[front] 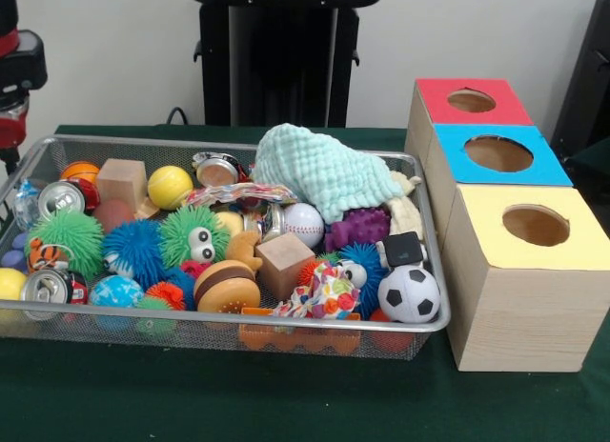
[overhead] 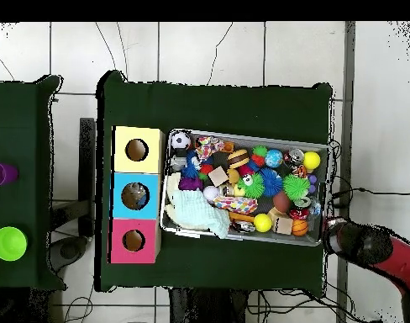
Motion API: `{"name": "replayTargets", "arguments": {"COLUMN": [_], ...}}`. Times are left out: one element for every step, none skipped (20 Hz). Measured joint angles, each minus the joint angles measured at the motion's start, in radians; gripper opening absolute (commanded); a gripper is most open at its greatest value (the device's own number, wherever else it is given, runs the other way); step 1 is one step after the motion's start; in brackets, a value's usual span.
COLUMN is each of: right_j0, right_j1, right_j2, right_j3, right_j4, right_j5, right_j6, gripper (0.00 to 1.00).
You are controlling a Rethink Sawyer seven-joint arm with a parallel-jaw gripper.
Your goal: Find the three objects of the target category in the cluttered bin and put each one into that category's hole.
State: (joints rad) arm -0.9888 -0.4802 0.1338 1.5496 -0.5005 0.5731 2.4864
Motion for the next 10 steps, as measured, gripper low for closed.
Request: {"name": "replayTargets", "arguments": {"right_j0": [-0.002, -0.003, -0.008, -0.013, -0.017, -0.020, -0.024, -0.029, -0.030, -0.032], "right_j1": [-0.009, -0.014, -0.026, -0.036, -0.041, -0.046, -0.054, -0.072, -0.079, -0.085], "right_j2": [0.004, 0.006, 0.011, 0.018, 0.022, 0.025, 0.030, 0.039, 0.042, 0.045], "right_j3": [0.007, 0.010, 0.018, 0.027, 0.032, 0.037, 0.043, 0.054, 0.058, 0.062], "right_j4": [0.000, 0.000, 0.000, 0.000, 0.001, 0.001, 0.001, 0.001, 0.002, 0.003], "right_j5": [0.000, 0.000, 0.000, 0.000, 0.001, 0.001, 0.003, 0.013, 0.018, 0.024], "right_j6": [0.000, 0.000, 0.000, 0.000, 0.000, 0.000, 0.000, 0.000, 0.000, 0.000], "gripper": [1.00, 1.00, 1.00, 1.00, 1.00, 1.00, 1.00, 1.00, 1.00, 1.00]}}
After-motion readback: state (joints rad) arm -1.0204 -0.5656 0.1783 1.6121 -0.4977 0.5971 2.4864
